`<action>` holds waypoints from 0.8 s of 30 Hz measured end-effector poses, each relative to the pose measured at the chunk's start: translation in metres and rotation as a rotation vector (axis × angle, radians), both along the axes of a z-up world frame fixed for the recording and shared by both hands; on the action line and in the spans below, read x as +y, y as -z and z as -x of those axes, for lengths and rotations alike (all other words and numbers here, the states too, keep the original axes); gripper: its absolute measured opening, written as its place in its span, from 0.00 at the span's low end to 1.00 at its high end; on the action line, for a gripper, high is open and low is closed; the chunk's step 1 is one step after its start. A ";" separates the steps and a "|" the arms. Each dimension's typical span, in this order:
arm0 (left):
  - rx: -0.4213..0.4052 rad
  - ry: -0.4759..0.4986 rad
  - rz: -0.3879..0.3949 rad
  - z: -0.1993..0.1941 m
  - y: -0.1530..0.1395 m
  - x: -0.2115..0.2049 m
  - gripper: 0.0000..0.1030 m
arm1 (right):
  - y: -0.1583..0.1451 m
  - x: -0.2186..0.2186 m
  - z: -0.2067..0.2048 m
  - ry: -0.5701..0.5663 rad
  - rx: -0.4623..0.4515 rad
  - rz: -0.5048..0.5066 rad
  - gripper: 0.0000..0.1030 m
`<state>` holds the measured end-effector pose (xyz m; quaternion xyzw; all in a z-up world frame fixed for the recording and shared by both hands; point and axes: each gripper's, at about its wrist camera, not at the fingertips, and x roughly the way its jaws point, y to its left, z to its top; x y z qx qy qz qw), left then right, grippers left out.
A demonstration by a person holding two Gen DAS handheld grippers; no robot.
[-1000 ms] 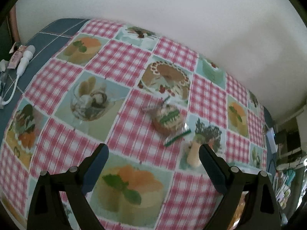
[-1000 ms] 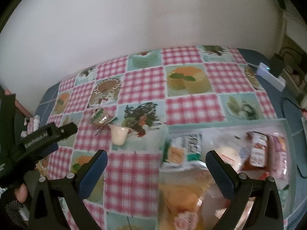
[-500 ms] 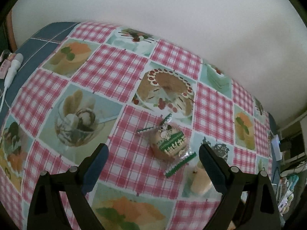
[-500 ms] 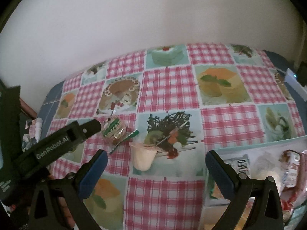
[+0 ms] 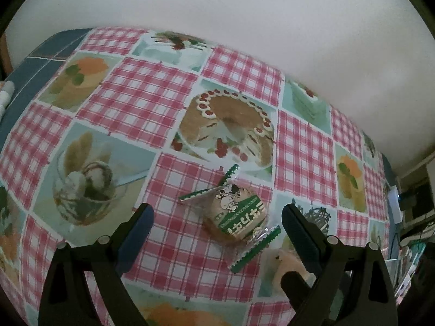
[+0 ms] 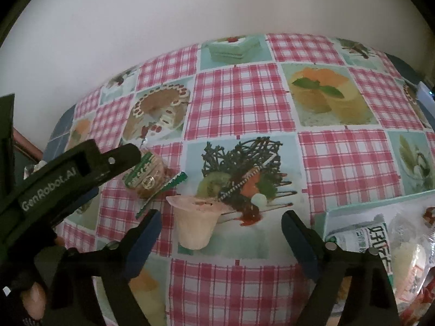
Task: Organize snacks
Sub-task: 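Grasp the round green-labelled cake pack with the left tool while the right tool grasps the pudding cup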
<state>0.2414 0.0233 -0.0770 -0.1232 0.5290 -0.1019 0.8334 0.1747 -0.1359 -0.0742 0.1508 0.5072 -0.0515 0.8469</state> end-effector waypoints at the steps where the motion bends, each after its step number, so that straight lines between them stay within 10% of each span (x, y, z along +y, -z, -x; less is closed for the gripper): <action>1: 0.005 0.008 0.001 -0.001 0.002 -0.002 0.92 | 0.002 0.000 -0.001 0.003 0.002 0.000 0.85; 12: 0.015 0.029 -0.046 -0.006 0.017 -0.018 0.92 | 0.005 -0.003 -0.007 0.018 -0.019 0.012 0.60; 24: 0.002 0.044 -0.053 -0.003 0.014 -0.021 0.56 | 0.005 -0.006 -0.004 0.040 -0.030 0.025 0.45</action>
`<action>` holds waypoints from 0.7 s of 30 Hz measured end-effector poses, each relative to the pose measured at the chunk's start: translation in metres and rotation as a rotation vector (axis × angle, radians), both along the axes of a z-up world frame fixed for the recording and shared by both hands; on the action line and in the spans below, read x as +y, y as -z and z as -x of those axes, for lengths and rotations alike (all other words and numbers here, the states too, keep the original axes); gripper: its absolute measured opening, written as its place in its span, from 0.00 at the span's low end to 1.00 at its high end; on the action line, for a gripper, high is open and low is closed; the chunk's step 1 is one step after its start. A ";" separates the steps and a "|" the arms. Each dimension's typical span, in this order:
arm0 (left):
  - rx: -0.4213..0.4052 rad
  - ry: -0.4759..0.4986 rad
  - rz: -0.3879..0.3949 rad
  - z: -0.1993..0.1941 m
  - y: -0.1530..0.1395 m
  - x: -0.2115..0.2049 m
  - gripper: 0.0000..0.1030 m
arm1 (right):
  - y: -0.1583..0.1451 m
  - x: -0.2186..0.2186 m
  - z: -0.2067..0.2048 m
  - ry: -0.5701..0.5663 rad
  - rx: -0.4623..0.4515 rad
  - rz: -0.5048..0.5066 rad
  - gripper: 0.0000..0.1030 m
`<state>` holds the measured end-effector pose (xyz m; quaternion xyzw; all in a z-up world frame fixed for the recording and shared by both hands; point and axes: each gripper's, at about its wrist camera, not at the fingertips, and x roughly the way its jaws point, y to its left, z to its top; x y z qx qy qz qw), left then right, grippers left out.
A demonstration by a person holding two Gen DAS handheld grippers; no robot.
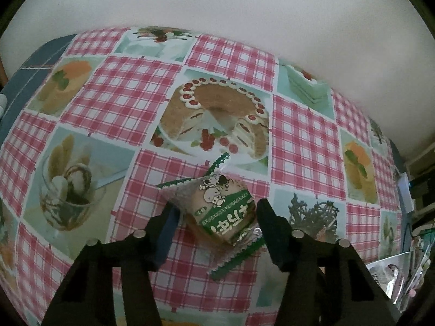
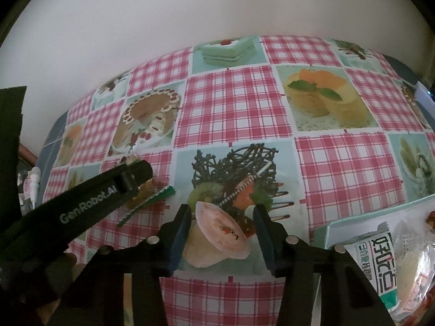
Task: Organize snacks
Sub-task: 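Grasp the round green-labelled cake pack with the left tool while the right tool grasps the pudding cup, then lift both items, carry them over the tray and open both tools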
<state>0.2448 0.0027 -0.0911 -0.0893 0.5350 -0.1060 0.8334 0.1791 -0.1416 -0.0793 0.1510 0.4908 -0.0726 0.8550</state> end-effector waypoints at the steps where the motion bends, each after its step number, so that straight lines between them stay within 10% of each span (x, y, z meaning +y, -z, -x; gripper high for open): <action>1: 0.002 -0.001 0.009 0.000 0.000 0.001 0.54 | 0.000 0.000 0.000 0.002 0.000 0.001 0.44; 21: 0.024 -0.029 0.183 0.000 -0.006 0.023 0.30 | -0.009 -0.003 0.003 0.005 -0.016 -0.036 0.23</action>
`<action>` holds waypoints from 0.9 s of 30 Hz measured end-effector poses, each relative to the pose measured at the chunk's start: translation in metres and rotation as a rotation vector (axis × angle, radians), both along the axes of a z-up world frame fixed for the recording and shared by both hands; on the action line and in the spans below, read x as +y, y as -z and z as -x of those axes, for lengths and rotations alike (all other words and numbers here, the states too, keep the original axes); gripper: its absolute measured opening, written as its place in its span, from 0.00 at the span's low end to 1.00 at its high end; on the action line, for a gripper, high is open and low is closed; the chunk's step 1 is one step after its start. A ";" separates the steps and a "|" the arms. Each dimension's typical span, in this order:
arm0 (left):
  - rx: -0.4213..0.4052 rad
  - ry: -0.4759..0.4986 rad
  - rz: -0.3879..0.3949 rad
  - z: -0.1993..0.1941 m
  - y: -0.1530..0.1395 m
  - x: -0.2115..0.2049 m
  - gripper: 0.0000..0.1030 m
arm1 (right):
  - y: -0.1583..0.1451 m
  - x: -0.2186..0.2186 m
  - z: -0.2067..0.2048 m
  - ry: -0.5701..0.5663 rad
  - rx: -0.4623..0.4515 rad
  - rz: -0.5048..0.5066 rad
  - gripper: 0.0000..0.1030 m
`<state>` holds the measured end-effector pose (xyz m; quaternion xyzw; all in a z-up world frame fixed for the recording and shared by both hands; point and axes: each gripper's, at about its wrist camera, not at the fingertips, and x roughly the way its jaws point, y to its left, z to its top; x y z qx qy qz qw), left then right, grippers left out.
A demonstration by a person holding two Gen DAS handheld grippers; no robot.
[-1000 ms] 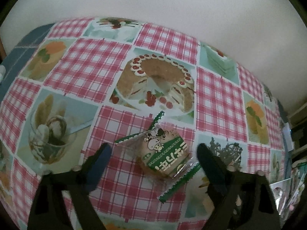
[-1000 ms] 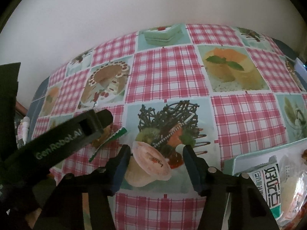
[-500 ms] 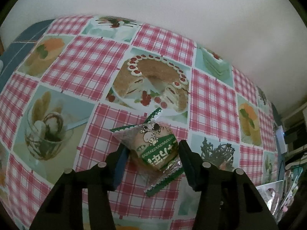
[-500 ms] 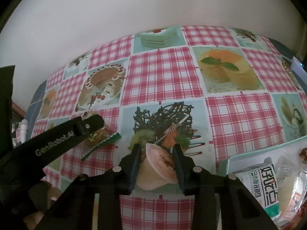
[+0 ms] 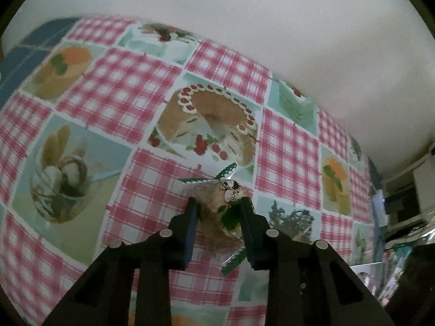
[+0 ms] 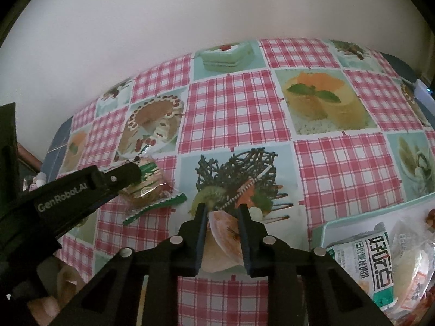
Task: Organize snacks
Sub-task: 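Lift both items, carry them over the tray and open both tools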
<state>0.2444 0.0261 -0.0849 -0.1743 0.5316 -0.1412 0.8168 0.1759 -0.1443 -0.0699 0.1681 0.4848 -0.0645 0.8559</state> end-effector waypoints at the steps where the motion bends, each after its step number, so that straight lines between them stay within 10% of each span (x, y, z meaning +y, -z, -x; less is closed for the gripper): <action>1: 0.005 -0.002 0.026 0.000 0.001 0.001 0.28 | 0.000 0.000 0.000 0.000 -0.002 -0.001 0.22; 27: 0.001 -0.044 0.130 0.005 -0.013 0.011 0.20 | -0.013 -0.004 0.003 -0.006 -0.023 -0.019 0.15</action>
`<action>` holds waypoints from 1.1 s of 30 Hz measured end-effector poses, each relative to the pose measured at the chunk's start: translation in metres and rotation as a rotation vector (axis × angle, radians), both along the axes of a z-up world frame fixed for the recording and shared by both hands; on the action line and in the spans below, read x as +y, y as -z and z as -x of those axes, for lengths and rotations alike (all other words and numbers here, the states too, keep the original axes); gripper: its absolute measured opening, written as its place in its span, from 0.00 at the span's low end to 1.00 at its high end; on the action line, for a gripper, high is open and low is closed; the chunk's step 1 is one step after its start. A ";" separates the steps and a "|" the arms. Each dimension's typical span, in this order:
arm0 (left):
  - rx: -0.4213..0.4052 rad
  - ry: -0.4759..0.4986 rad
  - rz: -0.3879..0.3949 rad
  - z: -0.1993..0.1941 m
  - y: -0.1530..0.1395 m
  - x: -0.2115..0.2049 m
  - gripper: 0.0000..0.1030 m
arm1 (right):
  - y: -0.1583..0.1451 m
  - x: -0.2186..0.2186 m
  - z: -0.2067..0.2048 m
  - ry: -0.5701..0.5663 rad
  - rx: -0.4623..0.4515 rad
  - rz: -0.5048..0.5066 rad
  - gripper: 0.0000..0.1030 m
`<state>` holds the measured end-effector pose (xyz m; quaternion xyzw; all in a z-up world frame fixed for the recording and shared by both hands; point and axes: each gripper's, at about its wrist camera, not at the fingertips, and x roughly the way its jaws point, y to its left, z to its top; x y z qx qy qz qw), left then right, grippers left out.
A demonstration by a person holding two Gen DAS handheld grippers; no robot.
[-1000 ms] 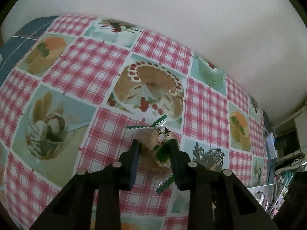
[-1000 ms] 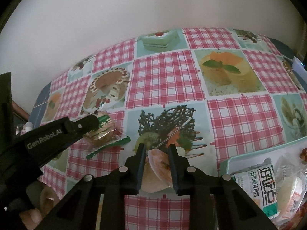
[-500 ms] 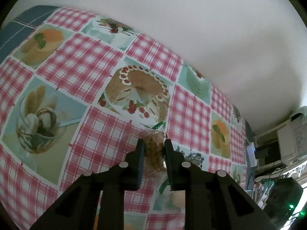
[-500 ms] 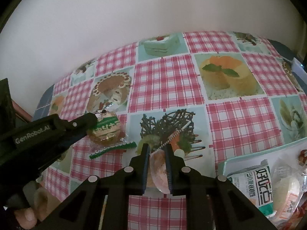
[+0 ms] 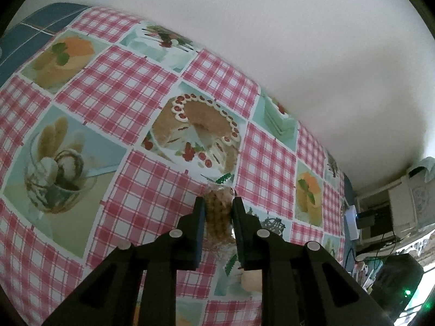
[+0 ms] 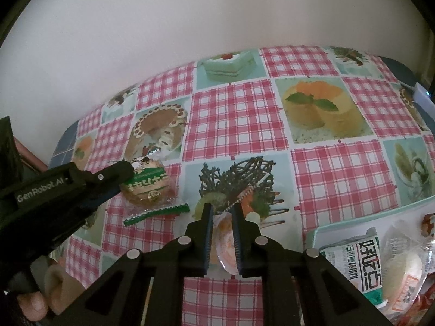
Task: Organize snacks
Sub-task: 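Lift both items, carry them over the tray and open both tools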
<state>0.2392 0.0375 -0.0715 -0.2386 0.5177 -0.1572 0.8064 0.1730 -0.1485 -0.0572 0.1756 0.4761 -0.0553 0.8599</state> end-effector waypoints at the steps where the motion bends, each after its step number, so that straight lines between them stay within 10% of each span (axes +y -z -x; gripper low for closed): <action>1: 0.010 0.000 -0.004 0.000 0.002 0.001 0.20 | 0.000 0.000 0.000 -0.004 0.004 -0.005 0.17; 9: 0.065 -0.015 0.051 -0.002 0.016 0.010 0.20 | 0.003 0.001 0.000 -0.035 0.037 -0.019 0.39; 23: 0.128 -0.030 0.068 -0.002 0.030 0.030 0.21 | 0.016 0.041 -0.004 -0.172 0.101 0.222 0.47; 33: 0.089 0.022 0.012 -0.003 0.022 0.017 0.59 | 0.022 0.037 -0.005 -0.172 0.101 0.229 0.45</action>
